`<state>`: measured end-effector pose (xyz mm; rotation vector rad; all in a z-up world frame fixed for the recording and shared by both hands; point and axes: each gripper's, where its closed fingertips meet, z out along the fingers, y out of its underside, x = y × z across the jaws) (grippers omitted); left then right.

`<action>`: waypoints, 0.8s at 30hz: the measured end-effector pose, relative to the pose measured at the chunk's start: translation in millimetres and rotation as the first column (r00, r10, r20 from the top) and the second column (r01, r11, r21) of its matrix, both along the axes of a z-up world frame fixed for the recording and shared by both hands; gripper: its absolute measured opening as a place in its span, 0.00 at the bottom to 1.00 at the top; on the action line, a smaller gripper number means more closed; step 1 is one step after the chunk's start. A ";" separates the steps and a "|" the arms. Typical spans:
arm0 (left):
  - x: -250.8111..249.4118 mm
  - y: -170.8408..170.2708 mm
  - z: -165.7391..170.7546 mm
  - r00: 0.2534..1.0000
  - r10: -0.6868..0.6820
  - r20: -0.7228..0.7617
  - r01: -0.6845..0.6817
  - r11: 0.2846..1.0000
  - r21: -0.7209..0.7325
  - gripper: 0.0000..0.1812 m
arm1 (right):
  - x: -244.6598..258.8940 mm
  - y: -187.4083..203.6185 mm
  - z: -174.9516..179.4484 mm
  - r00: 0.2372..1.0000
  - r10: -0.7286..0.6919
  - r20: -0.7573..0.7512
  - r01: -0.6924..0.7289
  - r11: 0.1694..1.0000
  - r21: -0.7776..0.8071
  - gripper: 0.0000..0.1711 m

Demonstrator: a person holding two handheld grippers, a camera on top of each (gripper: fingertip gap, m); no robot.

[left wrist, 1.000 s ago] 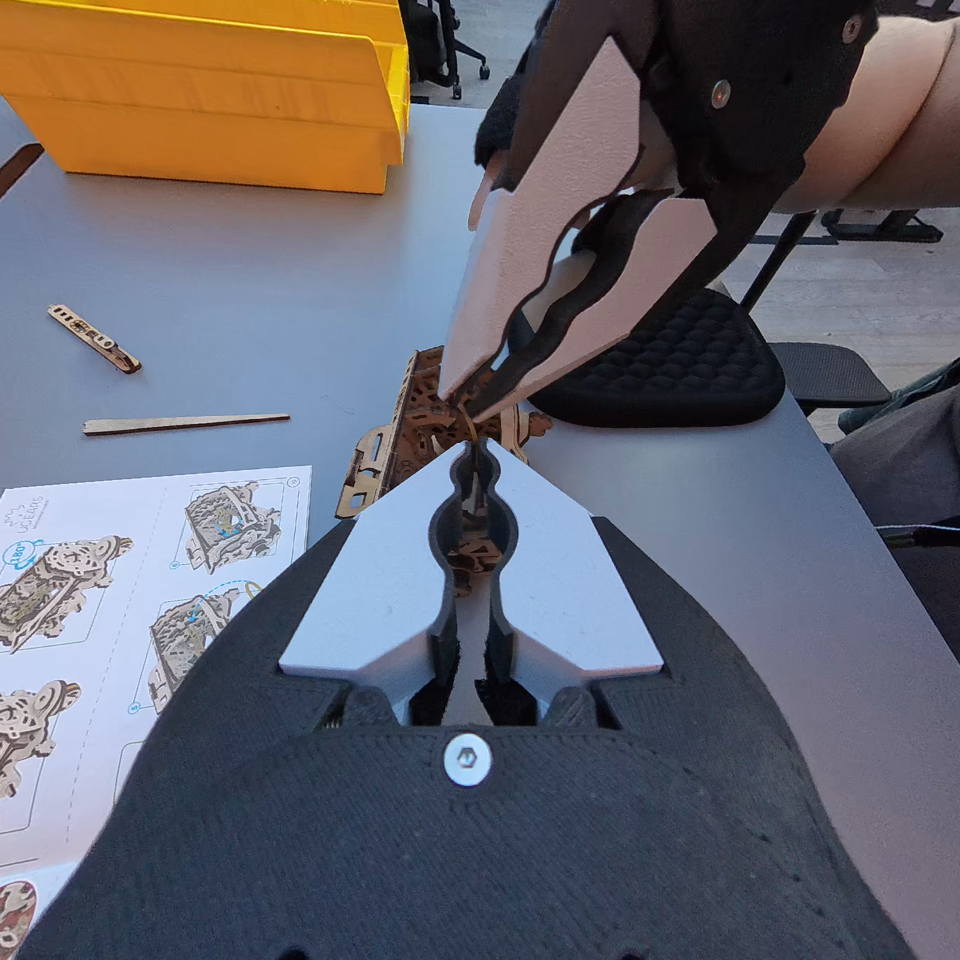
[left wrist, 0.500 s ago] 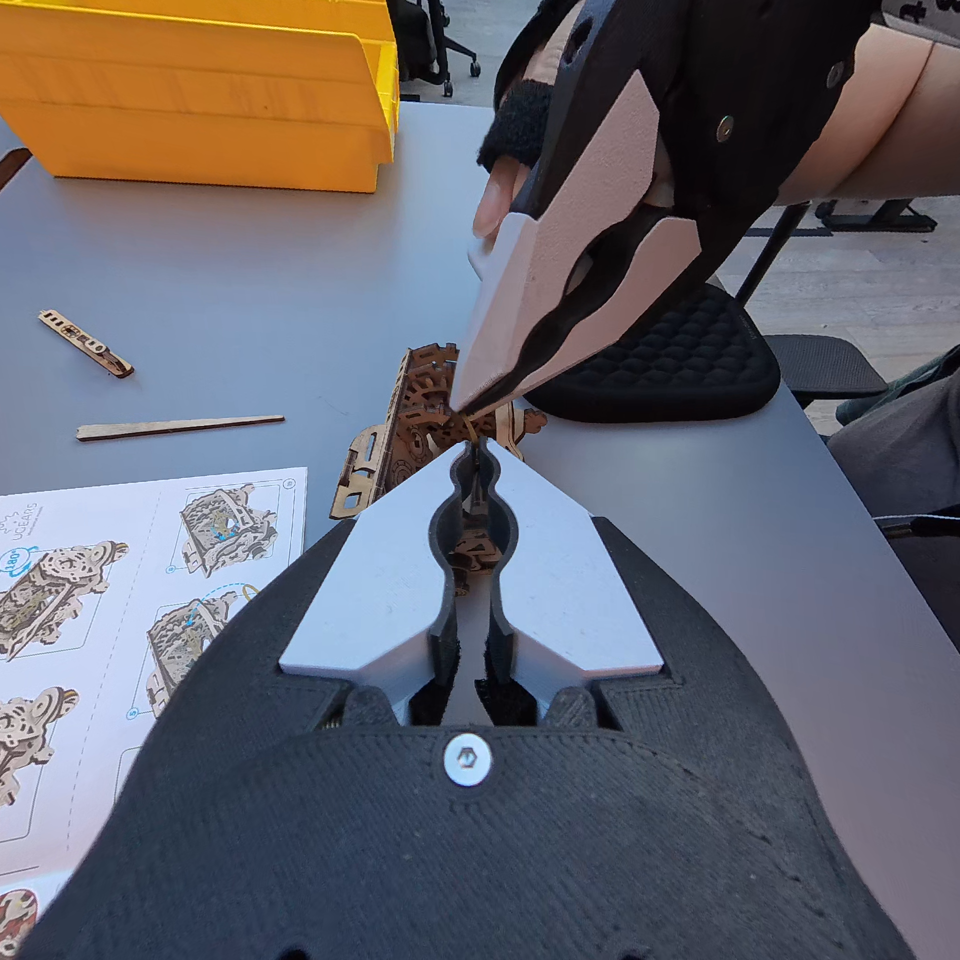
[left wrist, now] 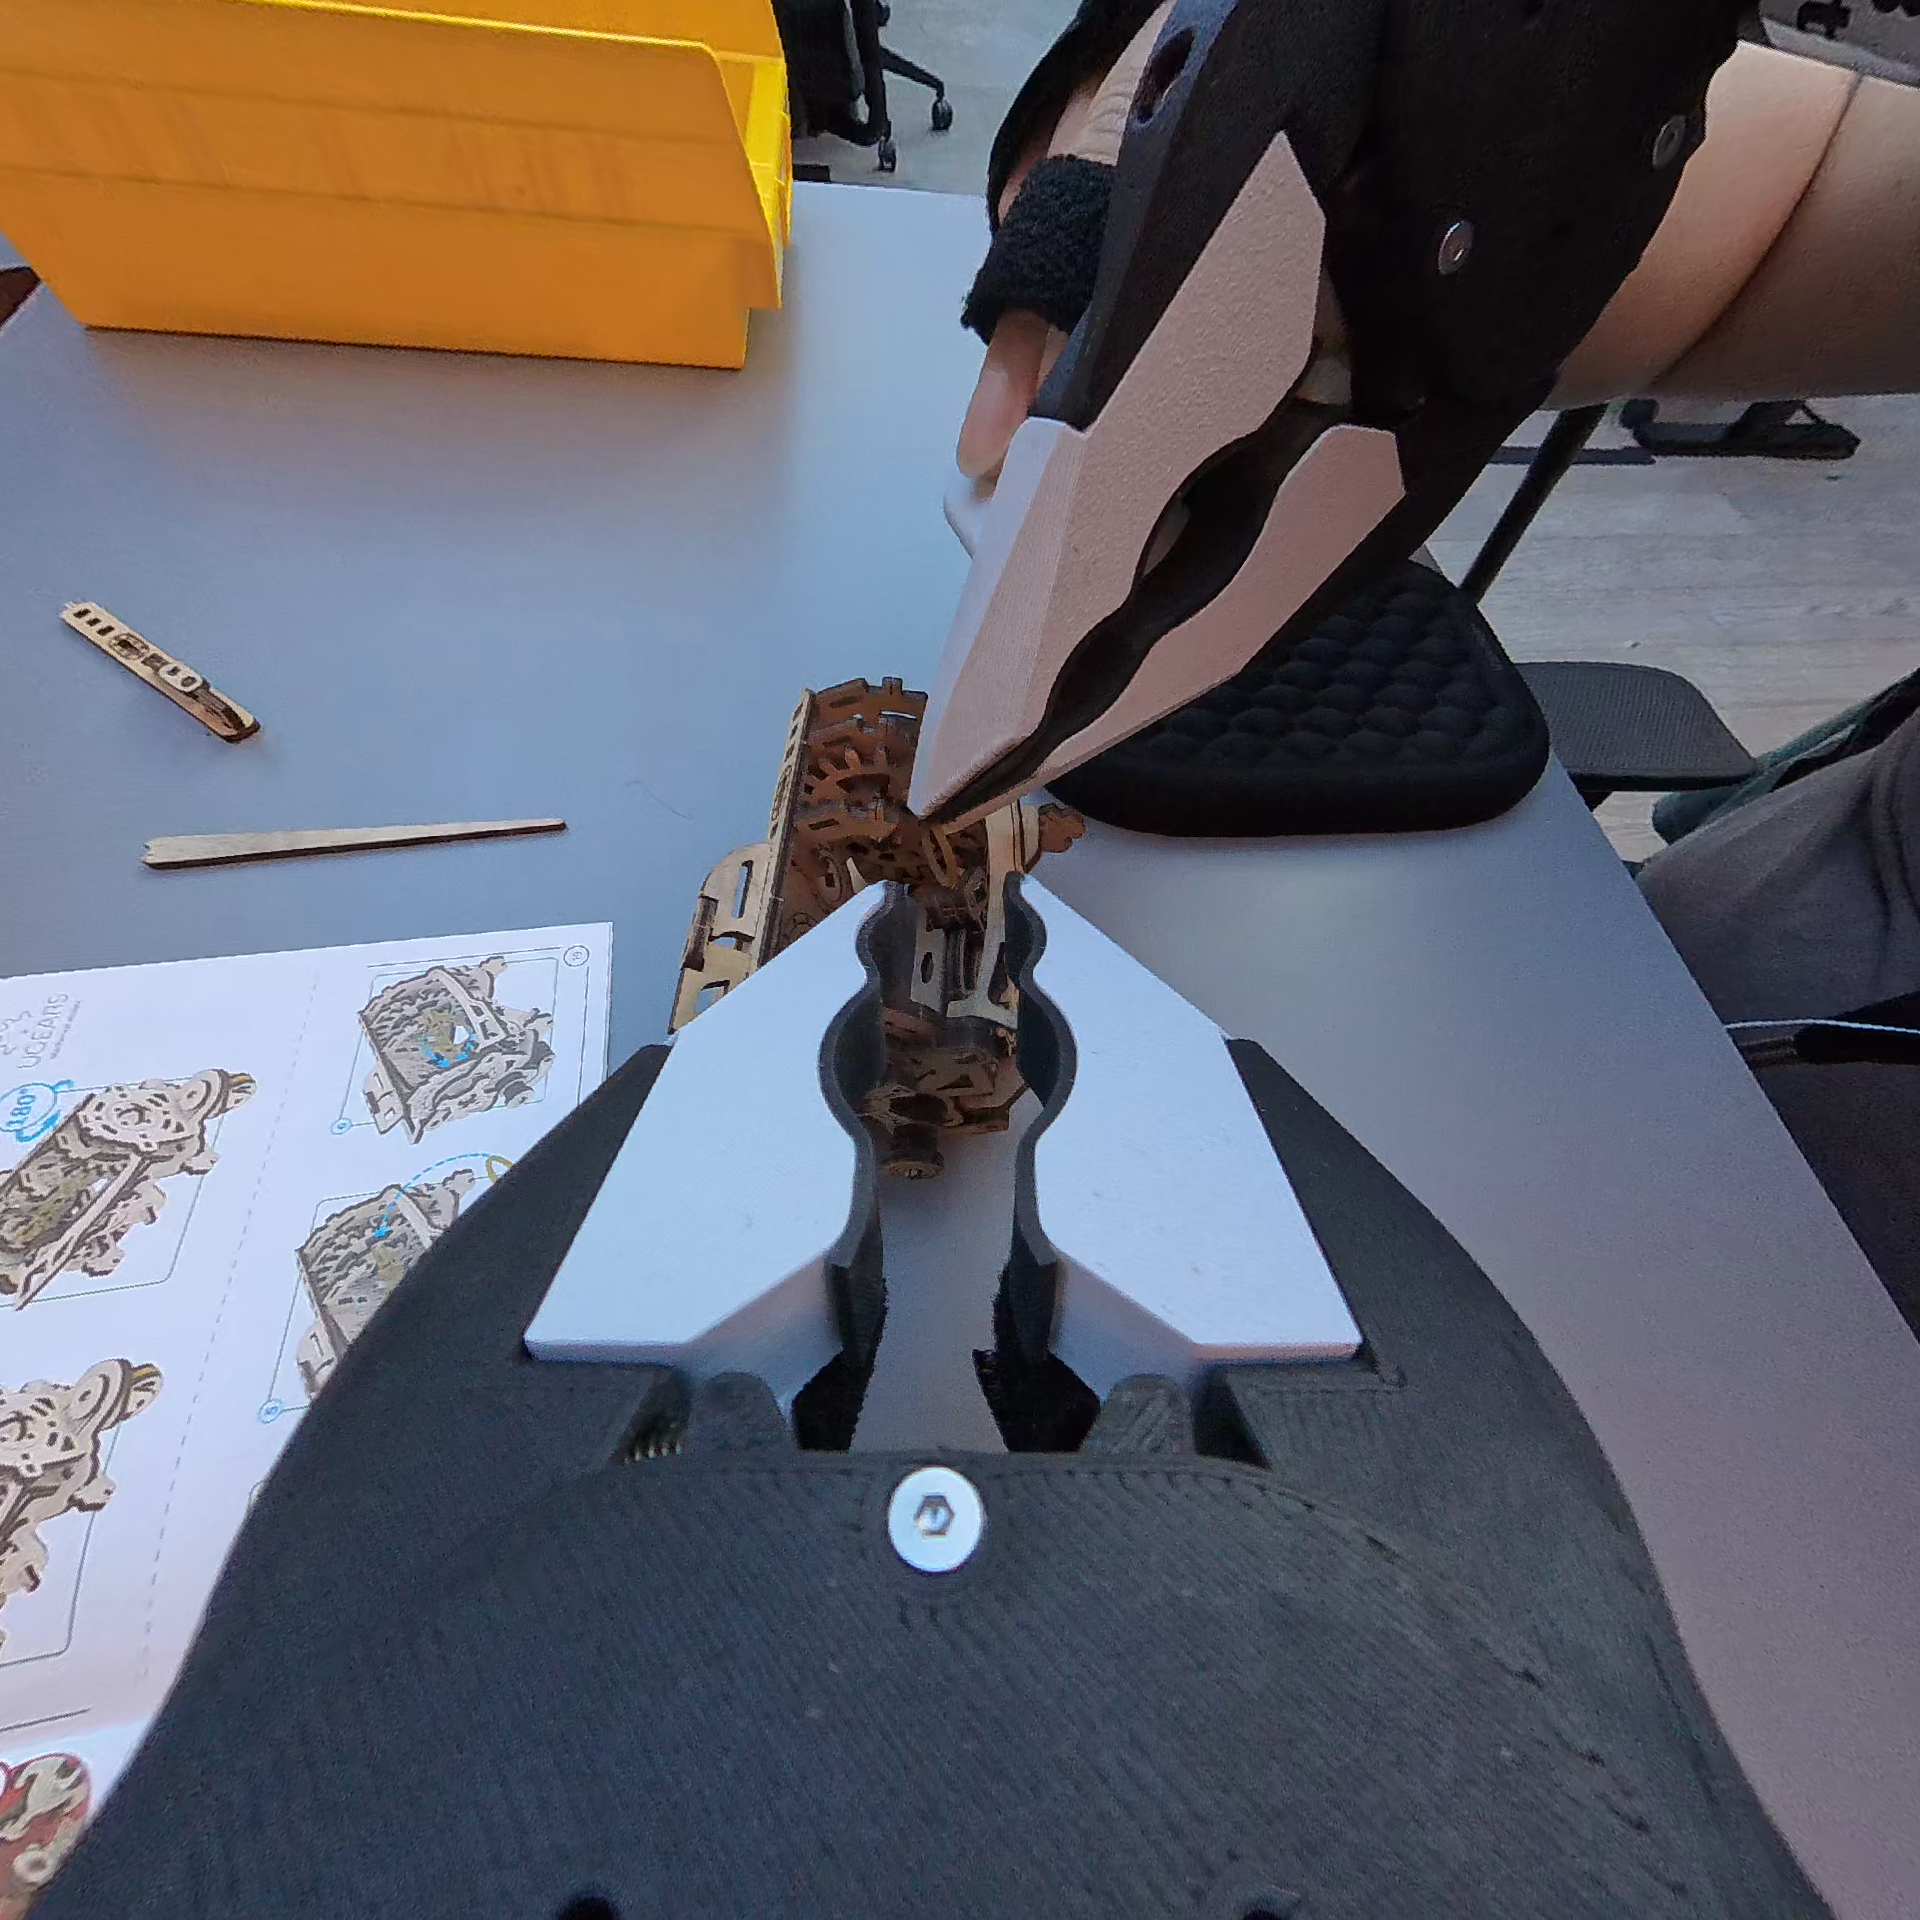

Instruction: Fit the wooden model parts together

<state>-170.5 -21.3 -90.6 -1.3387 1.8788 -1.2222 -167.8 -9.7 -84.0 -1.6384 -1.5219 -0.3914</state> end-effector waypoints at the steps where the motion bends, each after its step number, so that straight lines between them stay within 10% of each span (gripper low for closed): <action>1: -0.1 0.2 1.0 1.000 0.001 0.001 -0.001 1.000 0.001 0.09 | 0.3 0.2 -0.4 1.000 -0.002 0.001 0.002 1.000 -0.001 0.00; 24: 10.0 5.2 1.9 0.999 0.045 0.005 -0.045 0.999 0.006 0.00 | 2.4 3.2 -1.5 0.996 -0.040 -0.082 0.040 0.999 -0.009 0.05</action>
